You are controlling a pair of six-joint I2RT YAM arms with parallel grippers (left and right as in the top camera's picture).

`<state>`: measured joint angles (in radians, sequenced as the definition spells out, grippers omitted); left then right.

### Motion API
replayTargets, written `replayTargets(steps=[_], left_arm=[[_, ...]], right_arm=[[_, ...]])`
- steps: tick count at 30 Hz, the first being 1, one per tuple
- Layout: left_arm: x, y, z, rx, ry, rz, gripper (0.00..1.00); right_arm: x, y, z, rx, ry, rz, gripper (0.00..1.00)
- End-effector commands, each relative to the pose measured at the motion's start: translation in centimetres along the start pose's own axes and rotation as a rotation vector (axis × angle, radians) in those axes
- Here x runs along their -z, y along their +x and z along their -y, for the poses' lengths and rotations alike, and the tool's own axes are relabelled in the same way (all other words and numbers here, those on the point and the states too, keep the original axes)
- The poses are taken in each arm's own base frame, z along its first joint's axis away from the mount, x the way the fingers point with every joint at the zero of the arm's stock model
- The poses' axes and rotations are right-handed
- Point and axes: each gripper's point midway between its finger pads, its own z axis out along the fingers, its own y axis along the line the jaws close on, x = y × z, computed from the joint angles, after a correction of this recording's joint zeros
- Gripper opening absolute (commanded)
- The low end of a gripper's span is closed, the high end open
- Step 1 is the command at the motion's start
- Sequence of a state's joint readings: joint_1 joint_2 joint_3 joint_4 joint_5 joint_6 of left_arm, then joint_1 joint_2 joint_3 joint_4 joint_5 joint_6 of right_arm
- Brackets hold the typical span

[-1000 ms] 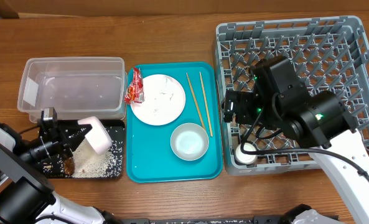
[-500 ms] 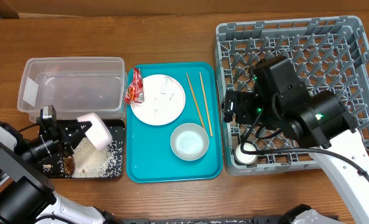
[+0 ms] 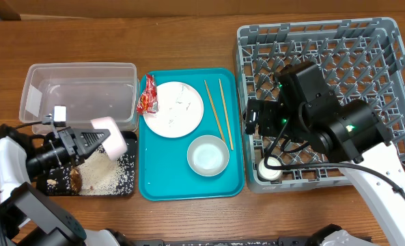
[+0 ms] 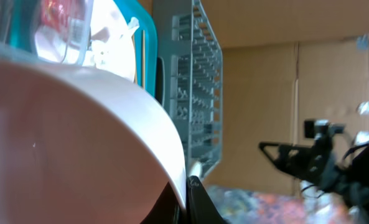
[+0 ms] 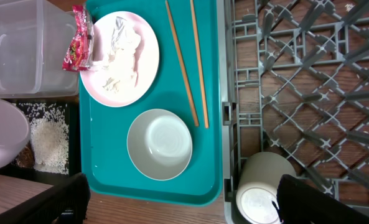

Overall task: Sort waste into correct bins and load items into the dishwasher
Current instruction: 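Tip the pink bowl over the black tray to dump the rice, then set the emptied pink bowl back on the teal tray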

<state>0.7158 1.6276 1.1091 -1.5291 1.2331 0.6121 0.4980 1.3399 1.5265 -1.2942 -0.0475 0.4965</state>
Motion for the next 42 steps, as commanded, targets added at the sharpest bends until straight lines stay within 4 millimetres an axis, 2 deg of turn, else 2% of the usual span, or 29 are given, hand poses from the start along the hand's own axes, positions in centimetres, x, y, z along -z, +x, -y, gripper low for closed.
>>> replayTargets(steps=[1, 5, 7, 9, 11, 13, 15, 18, 21, 24, 28, 31, 35, 38, 40, 42], left_arm=[[-0.2, 1.5, 1.9, 0.063, 0.006, -0.042, 0.04], [-0.6, 3.7, 4.3, -0.031, -0.021, -0.084, 0.04], [-0.7, 4.9, 4.6, -0.076, -0.085, -0.112, 0.04], [-0.5, 6.1, 2.9, -0.078, -0.271, -0.154, 0.04], [0.7, 6.7, 0.1, -0.041, -0.547, -0.156, 0.04], [1.4, 7.0, -0.7, -0.045, -0.703, -0.129, 0.04], [0.2, 7.6, 0.6, -0.124, -0.738, -0.113, 0.04], [-1.0, 8.2, 0.9, -0.162, -0.805, -0.112, 0.04], [-2.6, 9.0, -0.2, -0.216, -0.913, -0.139, 0.04], [-5.0, 10.4, -2.0, -0.262, -0.975, -0.177, 0.04], [-9.0, 12.6, -3.7, -0.282, -0.965, -0.239, 0.04], [-11.5, 13.4, -4.3, -0.317, -0.972, -0.256, 0.04], [-12.6, 12.6, -6.2, -0.354, -1.106, -0.202, 0.04], [-13.6, 13.4, -7.9, -0.331, -1.152, -0.247, 0.04], [-13.7, 13.7, -8.7, -0.301, -1.178, -0.258, 0.12], [-13.9, 13.9, -8.5, -0.286, -1.171, -0.276, 0.23]], right_arm=[[0.6, -0.5, -0.3, 0.005, -0.012, 0.023, 0.98], [0.6, -0.7, -0.4, 0.006, -0.017, 0.03, 0.98], [0.6, -0.7, -0.4, 0.006, -0.017, 0.031, 0.98], [0.6, -0.7, -0.4, 0.006, -0.017, 0.031, 0.98], [0.6, -0.7, -0.4, 0.006, -0.018, 0.033, 0.98], [0.6, -0.9, -0.5, 0.006, -0.022, 0.039, 0.98], [0.6, -1.1, -0.6, 0.007, -0.027, 0.047, 0.98], [0.6, -1.2, -0.7, 0.007, -0.03, 0.05, 0.98], [0.6, -1.2, -0.7, 0.007, -0.029, 0.05, 0.98], [0.6, -1.2, -0.7, 0.007, -0.029, 0.049, 0.98], [0.6, -1.0, -0.6, 0.006, -0.025, 0.044, 0.98], [0.6, -1.1, -0.6, 0.007, -0.026, 0.045, 0.98], [0.6, -1.1, -0.6, 0.007, -0.028, 0.048, 0.98], [0.6, -1.0, -0.6, 0.006, -0.026, 0.044, 0.98], [0.6, -0.9, -0.5, 0.007, -0.023, 0.041, 0.98], [0.6, -0.9, -0.5, 0.007, -0.023, 0.041, 0.98]])
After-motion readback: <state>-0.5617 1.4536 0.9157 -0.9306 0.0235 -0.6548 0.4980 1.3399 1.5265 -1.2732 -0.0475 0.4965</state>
